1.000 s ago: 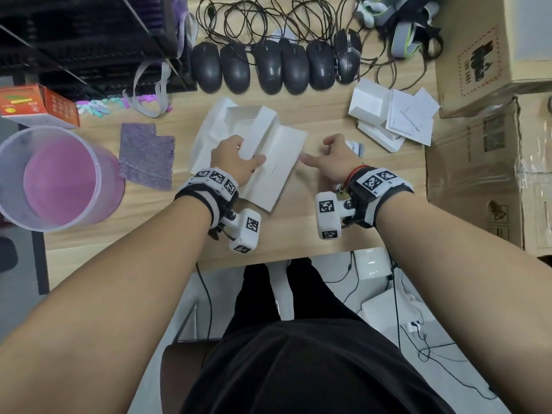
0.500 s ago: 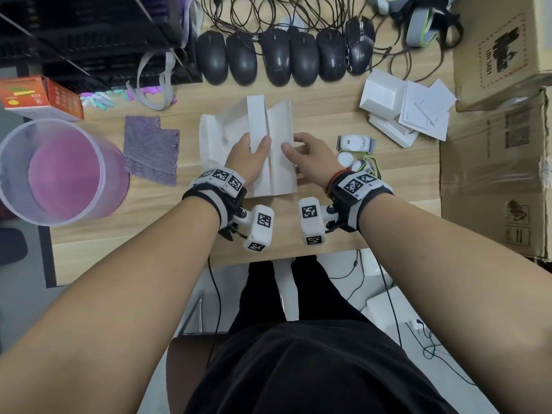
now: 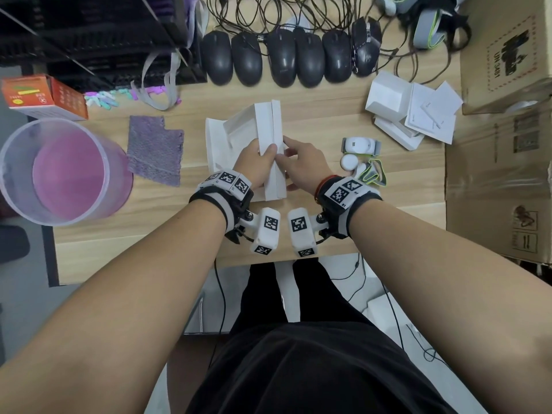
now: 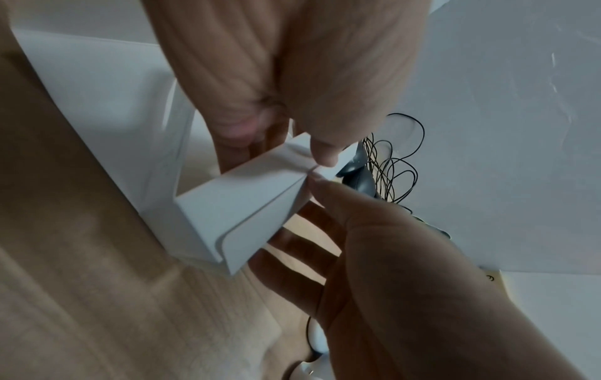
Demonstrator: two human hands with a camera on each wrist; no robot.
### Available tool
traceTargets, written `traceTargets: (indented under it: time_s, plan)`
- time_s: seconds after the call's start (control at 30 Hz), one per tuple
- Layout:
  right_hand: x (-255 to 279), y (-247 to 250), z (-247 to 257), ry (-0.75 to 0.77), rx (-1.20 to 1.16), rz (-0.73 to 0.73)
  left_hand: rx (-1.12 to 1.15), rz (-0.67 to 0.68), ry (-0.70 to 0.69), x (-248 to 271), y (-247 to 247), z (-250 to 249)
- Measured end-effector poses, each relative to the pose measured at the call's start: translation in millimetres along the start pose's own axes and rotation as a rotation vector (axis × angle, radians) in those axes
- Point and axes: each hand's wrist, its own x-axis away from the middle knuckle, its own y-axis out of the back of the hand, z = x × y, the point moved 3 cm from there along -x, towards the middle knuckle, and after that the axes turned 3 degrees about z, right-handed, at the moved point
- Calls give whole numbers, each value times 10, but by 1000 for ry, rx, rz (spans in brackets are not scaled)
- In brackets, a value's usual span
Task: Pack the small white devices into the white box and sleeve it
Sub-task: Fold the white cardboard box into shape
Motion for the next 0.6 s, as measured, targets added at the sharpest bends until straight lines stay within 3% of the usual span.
traceTargets:
  time_s: [0.2, 0.6]
  plan:
    - [-99, 13, -32, -9, 136, -87, -48, -5, -36, 12, 17, -15]
    - [-168, 7, -42, -19, 219, -8, -36, 25, -29, -7, 7, -5]
